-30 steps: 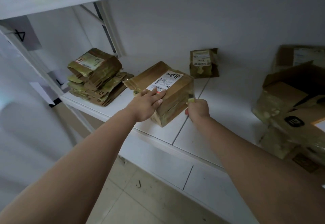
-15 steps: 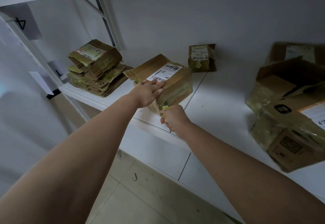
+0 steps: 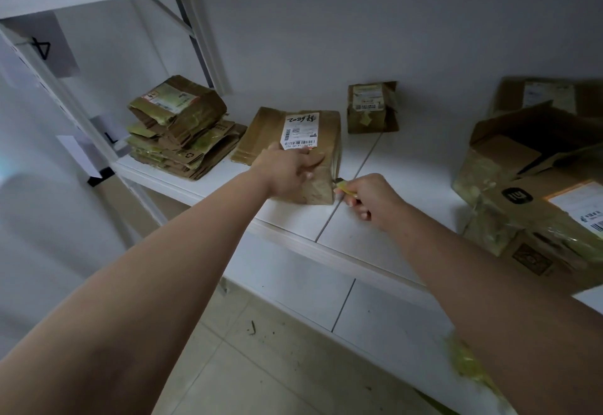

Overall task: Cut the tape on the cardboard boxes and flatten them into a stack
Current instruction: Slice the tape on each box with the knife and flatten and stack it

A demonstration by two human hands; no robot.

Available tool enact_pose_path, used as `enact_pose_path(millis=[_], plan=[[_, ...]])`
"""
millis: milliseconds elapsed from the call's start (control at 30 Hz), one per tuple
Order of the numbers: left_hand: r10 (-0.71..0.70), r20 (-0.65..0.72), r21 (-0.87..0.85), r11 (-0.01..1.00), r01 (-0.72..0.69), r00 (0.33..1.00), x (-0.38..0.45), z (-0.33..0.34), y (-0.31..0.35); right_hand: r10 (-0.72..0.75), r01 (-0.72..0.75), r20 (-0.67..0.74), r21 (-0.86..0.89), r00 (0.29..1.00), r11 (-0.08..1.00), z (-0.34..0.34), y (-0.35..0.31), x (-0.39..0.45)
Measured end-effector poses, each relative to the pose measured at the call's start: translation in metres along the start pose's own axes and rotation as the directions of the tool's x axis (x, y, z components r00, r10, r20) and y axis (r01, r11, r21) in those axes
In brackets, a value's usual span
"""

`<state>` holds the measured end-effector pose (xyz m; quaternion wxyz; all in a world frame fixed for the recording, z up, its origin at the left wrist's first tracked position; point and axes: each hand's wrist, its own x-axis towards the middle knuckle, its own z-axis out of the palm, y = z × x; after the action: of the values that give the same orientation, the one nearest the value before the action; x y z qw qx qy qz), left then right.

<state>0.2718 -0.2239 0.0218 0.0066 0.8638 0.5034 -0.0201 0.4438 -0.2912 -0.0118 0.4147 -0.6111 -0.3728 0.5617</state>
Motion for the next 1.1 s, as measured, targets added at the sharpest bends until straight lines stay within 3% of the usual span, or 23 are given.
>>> enact_pose_path(millis=[67,133,233,300,400,500,700,933,1100], plan=[[0.031,-0.059,0.037,0.999,-0.029,0.998,0.005,0.004,0.002,0.001,0.000,0.015,-0.079,1.000,0.997,-0.004,0.006,0.002],[0.015,-0.094,-0.037,0.999,-0.019,0.996,0.010,0.011,0.000,-0.093,0.092,-0.001,-0.175,0.996,0.980,0.005,0.018,0.003],[-0.092,-0.058,-0.400,0.915,0.061,0.994,0.011,0.014,-0.001,-0.246,0.229,0.005,-0.389,0.969,0.892,0.020,0.038,0.005],[-0.162,-0.051,-0.486,0.866,0.117,0.985,0.009,0.012,-0.001,-0.317,0.278,0.023,-0.543,0.948,0.793,0.019,0.048,0.007],[-0.109,-0.089,-0.348,0.935,0.072,0.990,0.009,0.010,0.001,-0.424,0.305,0.044,-0.760,0.905,0.573,0.010,0.054,0.001],[-0.082,-0.102,-0.301,0.952,0.048,0.991,0.007,0.006,0.001,-0.545,0.362,0.072,-0.818,0.835,0.447,0.010,0.054,-0.003],[-0.098,-0.091,-0.314,0.947,0.065,0.991,0.008,0.007,0.001,-0.621,0.344,0.080,-0.883,0.780,0.318,0.012,0.050,0.005],[-0.052,-0.118,-0.288,0.957,0.016,0.992,0.006,0.010,0.000,-0.577,0.254,0.117,-0.953,0.808,0.163,0.013,0.062,0.010],[-0.020,-0.141,-0.220,0.975,-0.012,0.990,0.007,0.012,-0.002,-0.553,0.228,0.128,-0.967,0.823,0.116,0.016,0.063,0.013]])
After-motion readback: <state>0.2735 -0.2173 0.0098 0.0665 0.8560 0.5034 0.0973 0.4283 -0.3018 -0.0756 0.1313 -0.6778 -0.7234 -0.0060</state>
